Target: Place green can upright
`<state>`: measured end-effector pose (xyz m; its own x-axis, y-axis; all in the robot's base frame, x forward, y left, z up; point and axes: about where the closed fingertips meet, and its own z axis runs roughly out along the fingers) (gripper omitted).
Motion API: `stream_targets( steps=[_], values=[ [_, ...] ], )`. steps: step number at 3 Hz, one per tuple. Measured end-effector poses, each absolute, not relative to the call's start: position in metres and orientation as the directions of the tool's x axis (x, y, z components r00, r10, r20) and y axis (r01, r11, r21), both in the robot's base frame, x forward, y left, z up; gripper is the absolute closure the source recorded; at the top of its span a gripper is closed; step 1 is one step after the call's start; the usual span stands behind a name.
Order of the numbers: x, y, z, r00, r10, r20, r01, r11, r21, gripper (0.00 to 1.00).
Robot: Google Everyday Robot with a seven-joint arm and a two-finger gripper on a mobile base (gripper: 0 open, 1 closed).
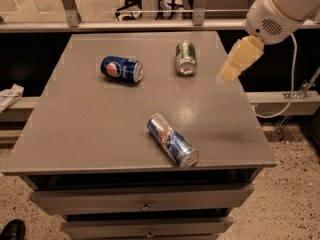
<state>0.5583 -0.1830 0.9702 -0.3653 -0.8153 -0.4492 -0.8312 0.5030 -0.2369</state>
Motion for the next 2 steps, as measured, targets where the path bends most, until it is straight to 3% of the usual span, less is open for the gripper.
stream_targets(
  steps=[2],
  values=[
    [0.626,-0.156,0.971,-0.532,-0.615,-0.582,-0.707,0.701,-0.094,0.0]
  ],
)
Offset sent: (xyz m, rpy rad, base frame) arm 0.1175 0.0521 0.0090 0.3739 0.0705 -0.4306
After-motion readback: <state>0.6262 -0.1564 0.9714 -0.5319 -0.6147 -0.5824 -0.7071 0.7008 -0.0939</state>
